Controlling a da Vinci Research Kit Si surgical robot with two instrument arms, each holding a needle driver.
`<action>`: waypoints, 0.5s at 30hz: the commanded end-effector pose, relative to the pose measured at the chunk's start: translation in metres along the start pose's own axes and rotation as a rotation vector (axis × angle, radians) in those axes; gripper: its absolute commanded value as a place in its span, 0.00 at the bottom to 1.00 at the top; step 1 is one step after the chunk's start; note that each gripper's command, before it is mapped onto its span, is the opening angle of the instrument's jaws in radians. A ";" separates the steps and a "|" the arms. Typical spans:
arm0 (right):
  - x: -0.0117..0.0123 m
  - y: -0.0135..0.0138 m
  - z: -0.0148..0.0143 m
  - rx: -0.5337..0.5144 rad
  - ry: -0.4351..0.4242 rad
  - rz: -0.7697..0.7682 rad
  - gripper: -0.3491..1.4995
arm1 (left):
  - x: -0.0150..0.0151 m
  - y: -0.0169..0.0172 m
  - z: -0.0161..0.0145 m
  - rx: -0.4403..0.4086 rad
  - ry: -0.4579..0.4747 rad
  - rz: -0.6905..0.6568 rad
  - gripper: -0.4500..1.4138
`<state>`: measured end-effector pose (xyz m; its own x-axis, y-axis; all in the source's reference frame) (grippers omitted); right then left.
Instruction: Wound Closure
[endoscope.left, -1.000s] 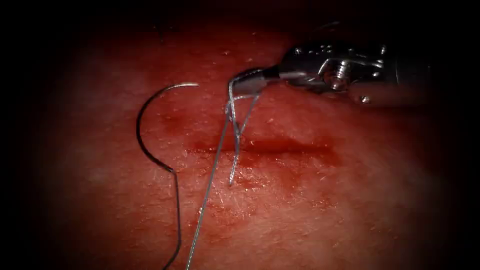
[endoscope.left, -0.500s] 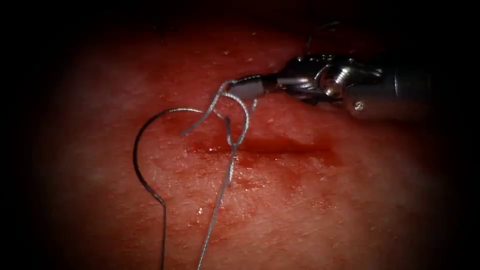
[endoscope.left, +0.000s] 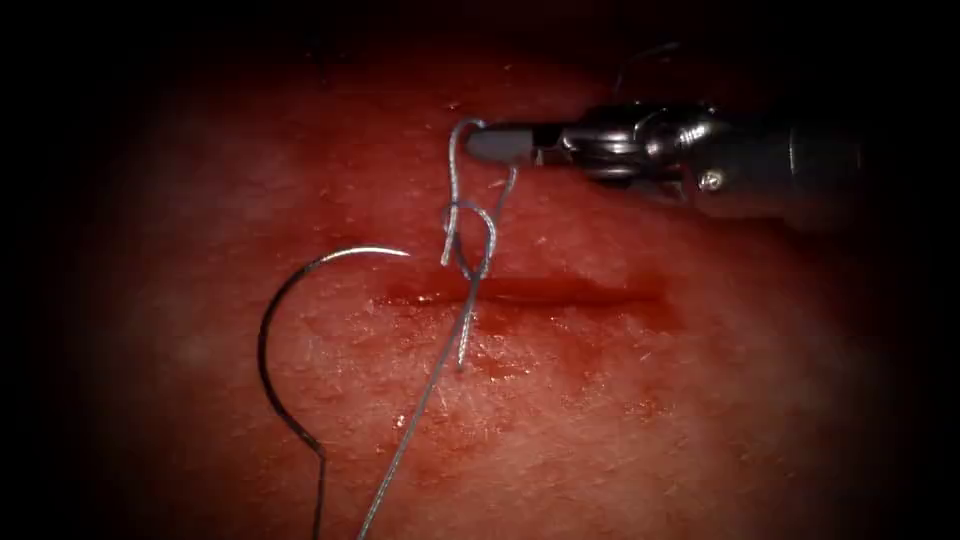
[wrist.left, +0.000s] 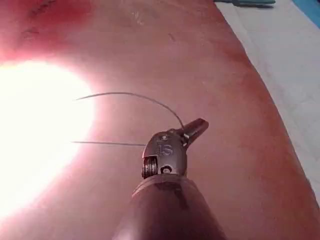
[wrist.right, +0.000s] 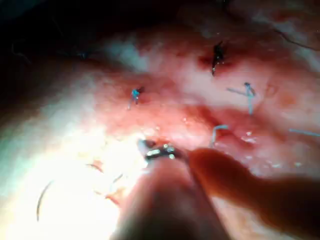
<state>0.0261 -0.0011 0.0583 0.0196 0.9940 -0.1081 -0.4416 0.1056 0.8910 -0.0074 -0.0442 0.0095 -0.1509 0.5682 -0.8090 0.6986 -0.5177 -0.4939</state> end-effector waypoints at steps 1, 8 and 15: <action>-0.0002 0.0003 0.0001 0.001 0.013 0.032 0.00 | -0.0018 0.0005 0.0008 -0.051 -0.026 -0.015 0.00; 0.0003 0.0009 -0.0010 -0.011 0.046 0.107 0.00 | -0.0043 0.0035 0.0010 -0.219 -0.068 -0.039 0.00; 0.0006 0.0012 -0.0017 -0.030 0.095 0.147 0.00 | -0.0050 0.0067 -0.0010 -0.343 -0.105 -0.047 0.00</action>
<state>0.0235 -0.0003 0.0580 -0.1334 0.9909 -0.0195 -0.4604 -0.0445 0.8866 -0.0007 -0.0492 0.0102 -0.2456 0.5035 -0.8283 0.8842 -0.2339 -0.4043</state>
